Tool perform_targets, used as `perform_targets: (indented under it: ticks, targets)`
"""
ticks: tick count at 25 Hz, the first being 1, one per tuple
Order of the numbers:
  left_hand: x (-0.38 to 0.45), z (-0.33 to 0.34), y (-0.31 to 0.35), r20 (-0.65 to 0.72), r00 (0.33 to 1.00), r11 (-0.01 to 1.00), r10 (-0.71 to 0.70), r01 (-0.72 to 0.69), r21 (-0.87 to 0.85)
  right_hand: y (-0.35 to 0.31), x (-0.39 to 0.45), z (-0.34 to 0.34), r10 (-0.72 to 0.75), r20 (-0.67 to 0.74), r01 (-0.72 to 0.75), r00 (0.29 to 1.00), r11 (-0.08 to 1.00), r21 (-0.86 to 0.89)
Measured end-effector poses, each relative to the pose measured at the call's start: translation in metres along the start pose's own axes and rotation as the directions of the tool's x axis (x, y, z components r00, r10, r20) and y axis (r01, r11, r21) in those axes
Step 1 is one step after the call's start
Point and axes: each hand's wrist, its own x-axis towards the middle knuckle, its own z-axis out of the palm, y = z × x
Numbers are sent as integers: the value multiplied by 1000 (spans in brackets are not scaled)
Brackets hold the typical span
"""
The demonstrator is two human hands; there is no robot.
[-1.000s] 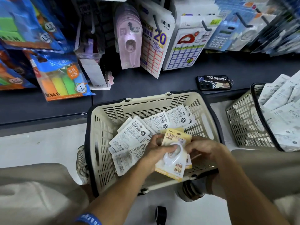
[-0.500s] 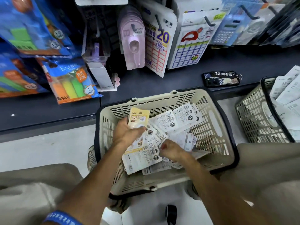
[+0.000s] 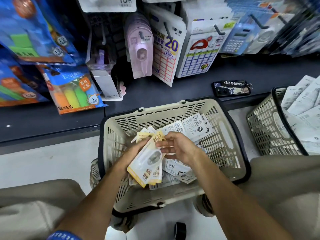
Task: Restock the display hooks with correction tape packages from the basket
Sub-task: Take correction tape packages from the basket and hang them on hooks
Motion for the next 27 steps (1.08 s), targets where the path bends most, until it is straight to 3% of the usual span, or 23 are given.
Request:
perform_targets:
  ticks: [1,2,3,5,7,8,9,11,13,14,17,19,21,25,27]
  targets:
    - [0,-3,1,38,999,993,-27,32,-113,-2,1,1,-8,5,8,1000,1000,10]
    - [2,-7,1,62,997,995,-47,52,-84,-2,1,3,-37,6,37,999,999,2]
    - [3,-10,-1,36,998,997,-53,51,55,-2,3,7,-80,-11,80,997,997,-18]
    - [5,-13,-8,-78,997,971,-24,42,234,3,11,15,-158,-98,160,983,987,17]
    - [7,-16,-11,-234,972,969,-20,77,235,13,23,25,-190,-262,215,946,974,70]
    - [10,-19,-13,-299,954,963,14,67,261,18,30,27,-218,-363,222,906,974,-30]
    - [10,-21,-13,-362,930,948,66,55,315,23,38,29,-284,-429,187,858,949,-255]
    - [11,-24,-14,-478,858,924,186,13,382,34,53,31,-424,-379,65,823,732,-678]
    - [9,-22,-11,-572,777,934,263,-56,353,35,63,35,-506,-322,5,800,542,-840]
    - [8,-21,-8,-599,743,922,298,-61,383,33,66,37,-522,-321,1,790,525,-851]
    - [6,-18,-3,-597,688,811,412,22,584,33,70,42,-477,-304,56,825,603,-796]
    - [4,-14,-3,-590,692,803,415,27,596,38,66,44,-467,-304,13,830,562,-827]
    - [1,-10,-4,-596,692,793,407,56,606,41,63,43,-484,-335,62,809,636,-769]
    - [-1,-11,-4,-577,689,791,439,7,611,34,42,40,-400,-167,286,901,838,-466]
    - [1,-14,-1,-529,745,842,407,-81,534,11,29,28,-327,-141,283,935,922,-262]
